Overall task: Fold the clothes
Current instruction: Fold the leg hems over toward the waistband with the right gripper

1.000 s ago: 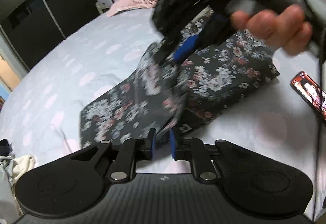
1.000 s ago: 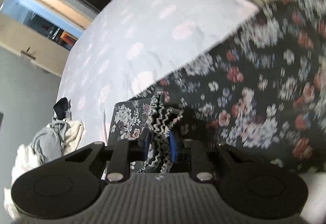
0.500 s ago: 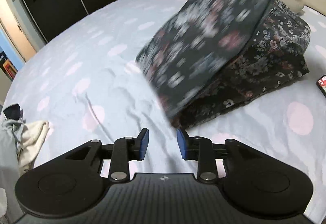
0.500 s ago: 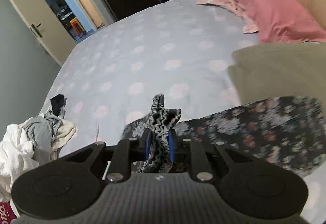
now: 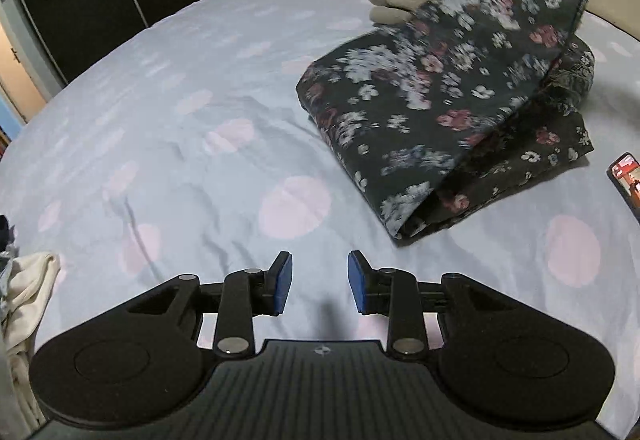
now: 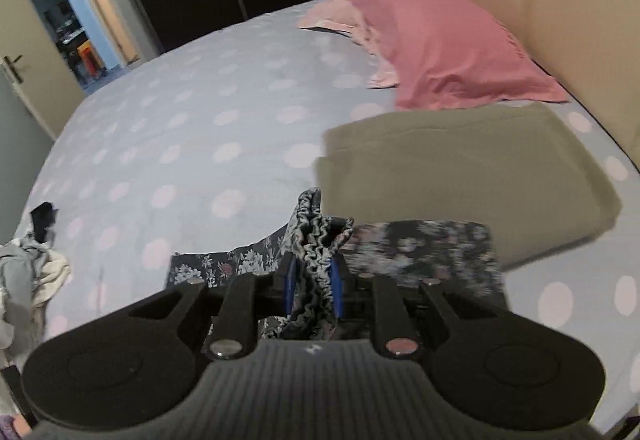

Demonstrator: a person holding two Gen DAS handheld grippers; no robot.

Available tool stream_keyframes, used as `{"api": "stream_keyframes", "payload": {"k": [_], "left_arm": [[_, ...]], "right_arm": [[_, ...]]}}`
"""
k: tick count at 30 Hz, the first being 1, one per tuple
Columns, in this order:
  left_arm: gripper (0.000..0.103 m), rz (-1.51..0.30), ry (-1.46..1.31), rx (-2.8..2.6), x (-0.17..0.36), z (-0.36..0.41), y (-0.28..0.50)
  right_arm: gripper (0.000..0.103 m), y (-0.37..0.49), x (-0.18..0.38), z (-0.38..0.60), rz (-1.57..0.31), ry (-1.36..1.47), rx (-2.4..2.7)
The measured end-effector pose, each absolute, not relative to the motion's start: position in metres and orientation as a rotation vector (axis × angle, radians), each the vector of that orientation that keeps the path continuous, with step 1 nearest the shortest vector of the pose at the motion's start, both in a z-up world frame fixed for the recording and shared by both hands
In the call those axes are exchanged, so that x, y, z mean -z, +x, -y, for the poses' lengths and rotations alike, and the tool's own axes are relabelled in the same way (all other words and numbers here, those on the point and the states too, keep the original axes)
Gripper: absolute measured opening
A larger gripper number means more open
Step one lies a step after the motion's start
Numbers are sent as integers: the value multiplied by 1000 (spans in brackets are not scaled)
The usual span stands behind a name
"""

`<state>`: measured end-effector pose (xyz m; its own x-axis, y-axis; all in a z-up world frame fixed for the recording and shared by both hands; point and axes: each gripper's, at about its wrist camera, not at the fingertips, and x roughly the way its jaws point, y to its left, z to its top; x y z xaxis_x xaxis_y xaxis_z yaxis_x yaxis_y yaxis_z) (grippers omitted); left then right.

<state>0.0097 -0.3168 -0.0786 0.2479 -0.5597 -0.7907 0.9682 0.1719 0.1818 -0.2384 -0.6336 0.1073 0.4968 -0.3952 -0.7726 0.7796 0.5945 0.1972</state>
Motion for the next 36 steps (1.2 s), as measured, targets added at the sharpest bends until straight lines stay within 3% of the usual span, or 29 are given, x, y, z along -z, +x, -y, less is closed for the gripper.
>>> {"api": "stream_keyframes", "payload": {"k": [6,10,11,13,18,21,22,23,24,27,29,33,36], "left_arm": [[29,-691,724,1231,76,337,9],[36,-727,674,1247,77,353,10],[38,-745,652,1248,79,357,12],[42,-794,600,1250,83,365,16],[43,-908,491,1235,98,386,29],[46,-952,439,1226,104,397,38],[47,-960,433,1216,106,400,40],[47,-969,427,1211,107,403,41],[47,-977,421,1207,109,406,43],[47,-992,394,1200,110,410,46],[47,-1002,382,1188,112,410,47],[47,-1001,401,1177,110,408,45],[47,-980,418,1173,105,404,42]], "right_arm": [[20,-276,-58,679,-802,637,870],[19,-296,-21,711,-800,647,933],[18,-299,-12,717,-802,637,943],[0,-303,4,726,-813,609,972],[0,-327,44,749,-819,661,1032],[8,-344,58,756,-759,738,1018],[18,-349,60,755,-736,761,999],[38,-353,62,754,-712,783,978],[42,-355,64,753,-686,801,952],[46,-359,71,746,-629,847,850],[54,-357,78,745,-624,854,807],[55,-352,104,746,-604,886,803],[49,-345,121,743,-585,923,795]]}}
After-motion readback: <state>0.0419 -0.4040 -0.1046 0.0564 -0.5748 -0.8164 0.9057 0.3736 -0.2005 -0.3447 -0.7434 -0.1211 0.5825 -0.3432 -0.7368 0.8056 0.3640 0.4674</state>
